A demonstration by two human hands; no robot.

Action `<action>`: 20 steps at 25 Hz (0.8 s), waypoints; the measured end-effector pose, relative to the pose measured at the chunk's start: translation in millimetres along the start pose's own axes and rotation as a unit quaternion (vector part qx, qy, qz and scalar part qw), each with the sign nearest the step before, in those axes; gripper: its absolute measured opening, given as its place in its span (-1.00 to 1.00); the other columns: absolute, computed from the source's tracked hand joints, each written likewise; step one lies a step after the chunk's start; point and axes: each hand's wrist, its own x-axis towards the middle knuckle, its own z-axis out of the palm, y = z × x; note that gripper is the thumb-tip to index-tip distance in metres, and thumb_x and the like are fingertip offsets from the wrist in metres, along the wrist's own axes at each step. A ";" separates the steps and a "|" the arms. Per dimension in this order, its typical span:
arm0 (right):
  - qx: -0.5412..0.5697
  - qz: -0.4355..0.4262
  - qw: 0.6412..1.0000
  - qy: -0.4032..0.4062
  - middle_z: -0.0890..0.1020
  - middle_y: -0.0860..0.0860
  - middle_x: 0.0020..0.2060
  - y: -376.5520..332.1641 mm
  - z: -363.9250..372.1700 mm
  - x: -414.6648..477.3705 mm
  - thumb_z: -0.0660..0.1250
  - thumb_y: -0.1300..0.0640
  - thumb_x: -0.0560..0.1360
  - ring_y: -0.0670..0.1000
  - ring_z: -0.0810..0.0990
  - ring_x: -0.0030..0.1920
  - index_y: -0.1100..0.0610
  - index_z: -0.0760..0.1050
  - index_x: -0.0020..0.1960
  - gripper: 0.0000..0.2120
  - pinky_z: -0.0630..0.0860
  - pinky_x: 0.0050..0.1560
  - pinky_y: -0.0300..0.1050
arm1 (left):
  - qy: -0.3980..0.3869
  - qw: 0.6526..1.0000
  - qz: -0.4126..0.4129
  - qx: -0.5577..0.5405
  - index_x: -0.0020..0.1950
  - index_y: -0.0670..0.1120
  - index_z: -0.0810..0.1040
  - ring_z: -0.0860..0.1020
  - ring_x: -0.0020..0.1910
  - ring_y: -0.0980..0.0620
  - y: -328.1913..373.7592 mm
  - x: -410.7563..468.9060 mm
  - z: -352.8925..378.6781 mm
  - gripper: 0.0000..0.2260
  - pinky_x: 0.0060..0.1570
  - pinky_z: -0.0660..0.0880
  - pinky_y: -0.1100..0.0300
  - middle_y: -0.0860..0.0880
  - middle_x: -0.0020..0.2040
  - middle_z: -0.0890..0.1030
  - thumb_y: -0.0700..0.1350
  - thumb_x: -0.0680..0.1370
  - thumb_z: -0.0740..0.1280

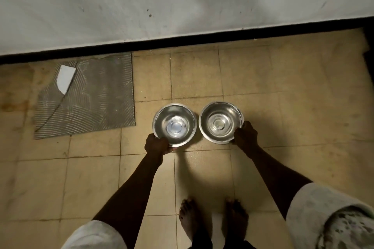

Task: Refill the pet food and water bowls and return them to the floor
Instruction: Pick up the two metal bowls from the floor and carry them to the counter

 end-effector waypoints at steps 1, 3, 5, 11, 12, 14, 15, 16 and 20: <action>0.003 0.003 1.000 0.002 0.55 0.07 -0.17 -16.5 -17.7 -28.7 0.26 0.28 0.54 0.16 0.66 -0.33 0.25 0.43 0.21 -0.75 0.71 -0.25 0.22 | -0.003 1.000 0.002 0.006 0.18 -0.19 0.49 0.74 -0.22 -0.33 12.8 -30.1 -12.6 -0.62 -0.26 0.72 -0.12 -0.31 0.13 0.63 -0.38 0.41 0.45; 0.005 -0.008 1.000 0.006 0.58 0.09 -0.18 -51.1 -55.5 -92.4 0.27 0.28 0.55 0.12 0.65 -0.38 0.25 0.43 0.22 -0.75 0.66 -0.41 0.00 | -0.016 1.000 0.007 0.009 0.23 -0.20 0.48 0.75 -0.21 -0.30 39.8 -96.3 -41.1 -0.61 -0.33 0.70 -0.02 -0.32 0.14 0.64 -0.38 0.45 0.46; -0.003 -0.028 1.000 0.011 0.62 0.15 -0.14 -75.5 -88.4 -152.8 0.27 0.25 0.54 0.17 0.68 -0.37 0.26 0.44 0.19 -0.77 0.61 -0.47 -0.07 | -0.031 0.999 0.015 0.010 0.26 -0.19 0.48 0.75 -0.27 -0.24 59.7 -159.6 -68.6 -0.59 -0.35 0.69 0.02 -0.33 0.12 0.65 -0.36 0.46 0.49; -0.012 -0.053 0.998 0.038 0.69 0.26 -0.19 -126.6 -164.1 -310.7 0.23 0.23 0.49 0.18 0.72 -0.35 0.21 0.43 -0.05 -0.93 0.65 -0.38 -0.02 | -0.059 0.995 0.076 -0.011 0.26 -0.12 0.52 0.75 -0.20 -0.20 105.6 -325.6 -150.3 -0.60 -0.26 0.71 -0.05 -0.28 0.11 0.67 -0.23 0.48 0.54; 0.000 -0.056 0.997 0.045 0.69 0.25 -0.19 -131.3 -175.0 -334.9 0.24 0.25 0.51 0.10 0.70 -0.43 0.24 0.45 -0.02 -0.92 0.59 -0.47 -0.13 | -0.061 0.994 0.085 -0.014 0.29 -0.11 0.53 0.74 -0.16 -0.21 109.6 -348.0 -161.7 -0.59 -0.27 0.71 -0.04 -0.27 0.11 0.67 -0.25 0.48 0.54; 0.032 -0.066 0.996 0.051 0.68 0.24 -0.18 -131.5 -192.4 -372.5 0.26 0.28 0.53 -0.03 0.66 -0.52 0.26 0.46 0.00 -0.93 0.47 -0.56 -0.30 | -0.079 0.992 0.098 -0.018 0.32 -0.10 0.53 0.74 -0.10 -0.24 110.5 -381.5 -180.8 -0.56 -0.31 0.70 0.00 -0.27 0.12 0.66 -0.31 0.48 0.50; 0.041 -0.075 0.995 0.051 0.67 0.24 -0.18 -128.4 -201.0 -390.1 0.26 0.29 0.54 -0.05 0.66 -0.54 0.25 0.46 -0.01 -0.95 0.44 -0.57 -0.32 | -0.089 0.991 0.104 -0.013 0.33 -0.09 0.54 0.74 -0.08 -0.25 108.8 -397.1 -189.5 -0.55 -0.31 0.70 0.01 -0.27 0.11 0.67 -0.34 0.48 0.48; 0.038 -0.082 0.995 0.050 0.67 0.25 -0.17 -122.7 -209.9 -406.9 0.27 0.28 0.54 -0.05 0.66 -0.54 0.25 0.46 -0.02 -0.97 0.44 -0.58 -0.33 | -0.094 0.990 0.106 -0.003 0.34 -0.09 0.54 0.74 -0.06 -0.27 106.2 -411.9 -196.5 -0.54 -0.31 0.70 0.02 -0.28 0.11 0.68 -0.36 0.47 0.46; 0.002 -0.109 0.992 0.065 0.68 0.28 -0.16 -89.1 -249.5 -464.8 0.24 0.28 0.55 0.01 0.67 -0.54 0.28 0.46 0.02 -0.92 0.44 -0.56 -0.33 | -0.120 0.984 0.132 0.026 0.35 -0.12 0.53 0.74 -0.08 -0.27 85.9 -474.3 -218.7 -0.50 -0.29 0.71 -0.02 -0.29 0.10 0.68 -0.41 0.45 0.47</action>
